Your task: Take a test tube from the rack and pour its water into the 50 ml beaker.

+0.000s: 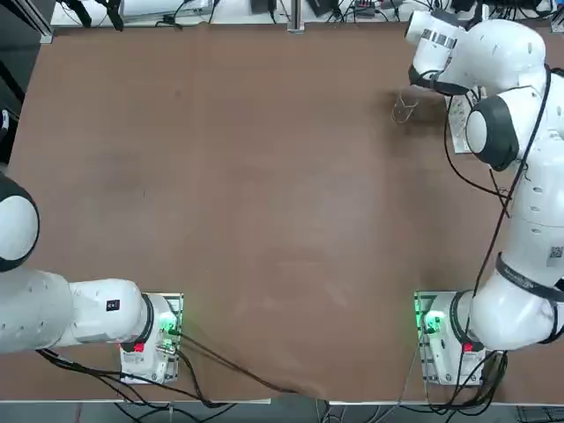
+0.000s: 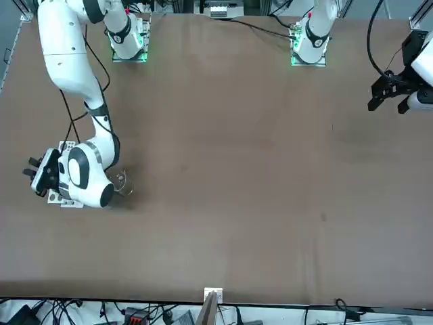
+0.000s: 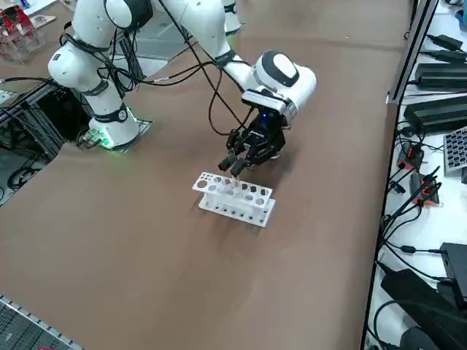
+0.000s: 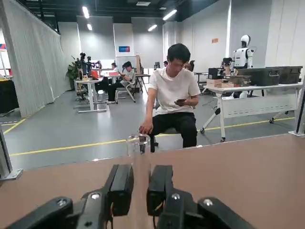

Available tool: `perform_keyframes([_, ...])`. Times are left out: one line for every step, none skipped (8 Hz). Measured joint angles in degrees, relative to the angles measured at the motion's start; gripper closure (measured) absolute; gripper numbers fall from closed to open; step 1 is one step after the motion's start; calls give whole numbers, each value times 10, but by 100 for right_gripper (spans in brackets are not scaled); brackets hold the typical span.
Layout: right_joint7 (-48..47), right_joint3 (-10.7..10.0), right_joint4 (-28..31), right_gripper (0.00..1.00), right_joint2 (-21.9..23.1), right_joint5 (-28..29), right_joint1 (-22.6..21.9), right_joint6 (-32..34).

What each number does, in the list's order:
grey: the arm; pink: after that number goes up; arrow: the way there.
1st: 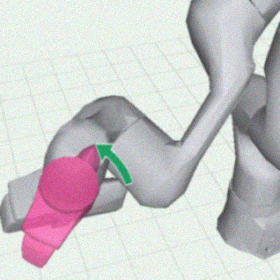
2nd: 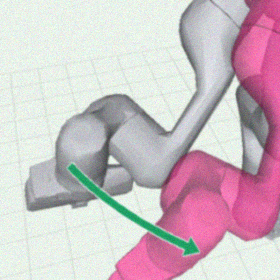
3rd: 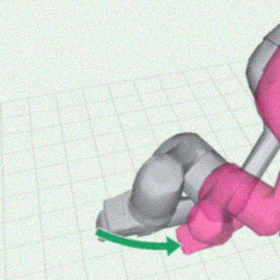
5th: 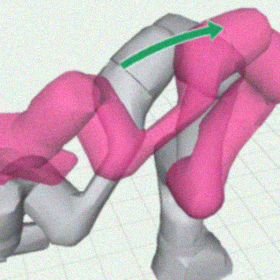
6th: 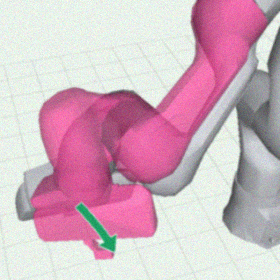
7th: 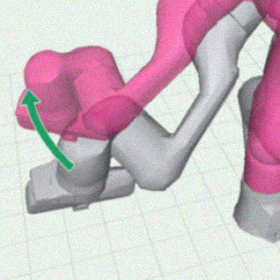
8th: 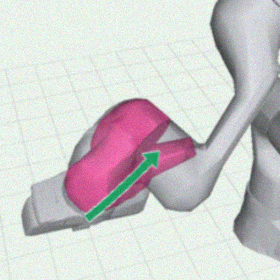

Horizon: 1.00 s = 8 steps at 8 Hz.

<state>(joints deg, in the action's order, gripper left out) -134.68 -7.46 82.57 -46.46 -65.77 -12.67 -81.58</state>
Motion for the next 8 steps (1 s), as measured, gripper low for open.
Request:
perform_keyframes([0,0,0,78,-3,0,0,-1])
perform_keyframes([-1,0,0,78,-7,0,0,-2])
perform_keyframes([-3,0,0,78,-12,0,0,-4])
perform_keyframes([-4,0,0,78,-16,0,0,-6])
perform_keyframes([-5,0,0,78,-19,0,0,-7])
perform_keyframes([-6,0,0,78,-20,0,0,-7])
perform_keyframes([-6,0,0,78,-20,0,0,-8])
perform_keyframes([-6,0,0,78,-21,0,0,-8])
